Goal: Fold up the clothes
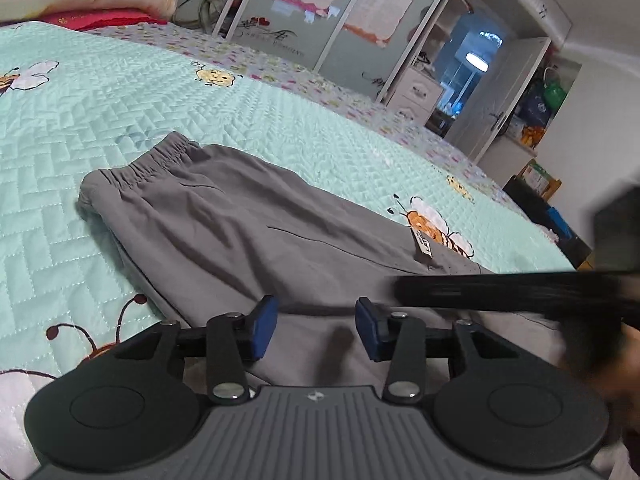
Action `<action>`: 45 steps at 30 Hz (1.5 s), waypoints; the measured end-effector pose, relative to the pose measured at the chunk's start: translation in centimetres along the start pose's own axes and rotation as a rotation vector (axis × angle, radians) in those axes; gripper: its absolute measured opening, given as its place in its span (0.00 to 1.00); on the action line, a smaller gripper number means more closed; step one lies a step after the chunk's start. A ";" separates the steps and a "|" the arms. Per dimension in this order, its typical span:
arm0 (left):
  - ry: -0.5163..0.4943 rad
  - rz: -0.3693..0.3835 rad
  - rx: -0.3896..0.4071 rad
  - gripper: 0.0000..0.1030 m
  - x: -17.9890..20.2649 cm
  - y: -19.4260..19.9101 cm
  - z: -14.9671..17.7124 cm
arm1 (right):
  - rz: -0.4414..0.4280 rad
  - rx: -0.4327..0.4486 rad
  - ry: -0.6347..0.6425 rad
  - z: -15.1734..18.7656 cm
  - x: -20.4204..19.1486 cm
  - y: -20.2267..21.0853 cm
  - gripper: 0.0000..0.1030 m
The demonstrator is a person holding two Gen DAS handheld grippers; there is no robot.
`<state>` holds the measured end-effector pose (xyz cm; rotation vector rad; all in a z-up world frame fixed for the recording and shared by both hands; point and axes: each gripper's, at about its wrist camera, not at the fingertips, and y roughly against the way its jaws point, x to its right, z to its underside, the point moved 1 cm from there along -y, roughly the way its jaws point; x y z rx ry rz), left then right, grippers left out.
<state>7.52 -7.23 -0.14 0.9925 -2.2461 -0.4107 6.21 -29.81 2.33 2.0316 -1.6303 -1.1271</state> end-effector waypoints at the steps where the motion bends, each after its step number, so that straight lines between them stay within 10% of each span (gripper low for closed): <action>1: 0.007 0.004 0.004 0.44 -0.3 0.0 0.0 | -0.010 -0.016 0.010 -0.7 -0.1 -1.0 0.27; 6: 0.061 0.026 -0.003 0.30 -1.8 0.2 -0.2 | 0.103 0.070 -0.009 -5.9 1.3 -5.5 0.03; 17: 0.094 -0.008 0.000 0.19 -1.9 0.6 -0.3 | 0.008 -0.002 0.245 -6.0 -6.5 -8.6 0.13; 37: 0.093 -0.018 0.008 0.18 -1.9 0.5 0.1 | -0.110 0.041 0.114 -9.2 -7.9 -10.1 0.25; 45: 0.064 -0.037 0.013 0.18 -1.6 0.5 0.3 | 0.003 0.043 0.061 -8.9 -5.8 -10.9 0.31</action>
